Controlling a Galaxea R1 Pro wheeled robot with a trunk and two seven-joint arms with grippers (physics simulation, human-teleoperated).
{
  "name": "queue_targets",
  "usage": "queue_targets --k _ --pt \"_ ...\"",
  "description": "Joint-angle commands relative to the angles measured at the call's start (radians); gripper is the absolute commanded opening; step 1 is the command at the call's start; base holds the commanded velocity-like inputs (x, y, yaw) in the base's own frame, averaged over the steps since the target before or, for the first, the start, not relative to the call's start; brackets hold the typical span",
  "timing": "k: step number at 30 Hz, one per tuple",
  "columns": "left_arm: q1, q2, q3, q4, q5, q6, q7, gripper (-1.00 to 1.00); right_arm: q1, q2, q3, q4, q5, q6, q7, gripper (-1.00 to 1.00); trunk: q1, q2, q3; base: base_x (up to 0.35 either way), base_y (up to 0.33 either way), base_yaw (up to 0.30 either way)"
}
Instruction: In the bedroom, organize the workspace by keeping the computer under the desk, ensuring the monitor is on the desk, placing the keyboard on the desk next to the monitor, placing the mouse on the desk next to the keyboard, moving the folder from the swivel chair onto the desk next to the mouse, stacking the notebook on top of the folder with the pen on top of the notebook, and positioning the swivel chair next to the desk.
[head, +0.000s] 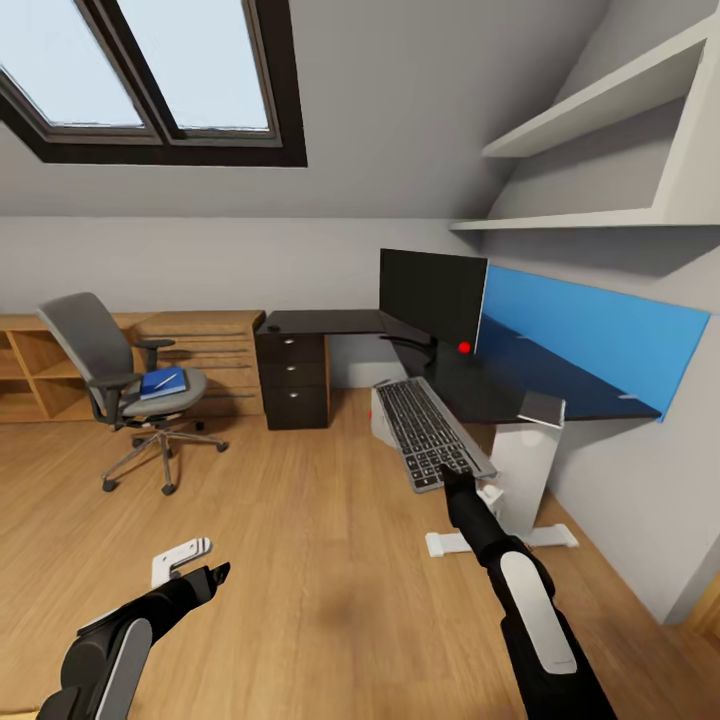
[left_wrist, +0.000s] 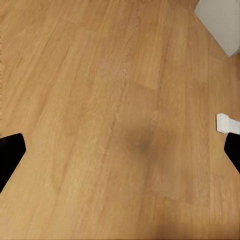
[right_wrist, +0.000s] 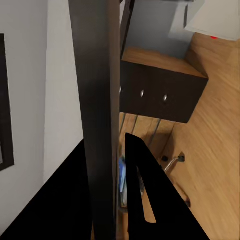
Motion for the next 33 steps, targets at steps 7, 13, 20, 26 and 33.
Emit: queue_targets --k 7,13,20,26,33 --pt "-0.001 0.0 0.0 -0.001 0.011 0.005 0.008 1.0 -0.02 0.0 0.12 0.056 -0.011 -0.144 -0.024 -1.0 0.0 -0.001 -0.001 0.23 0.259 0.0" --pt "-0.001 0.001 -0.04 0.023 0.011 0.006 0.01 1.0 -0.021 -0.009 0.131 0.089 -0.012 -0.152 -0.004 -1.0 -0.015 0.027 0.011 0.022 0.02 0.0" --pt "-0.001 0.003 -0.04 0.021 0.011 0.009 0.01 1.0 -0.019 -0.009 0.131 0.09 -0.011 -0.155 -0.002 -1.0 -0.042 0.076 0.033 0.189 0.0 0.0" --pt "-0.001 0.003 -0.04 0.021 0.011 0.009 0.01 1.0 -0.019 -0.009 0.13 0.092 -0.011 -0.157 -0.002 -1.0 -0.065 0.118 0.055 0.331 0.0 0.074" --pt "-0.001 0.003 -0.04 0.021 0.011 0.009 0.01 1.0 -0.019 -0.009 0.131 0.092 -0.01 -0.157 -0.001 -1.0 -0.092 0.167 0.077 0.332 0.03 0.015"
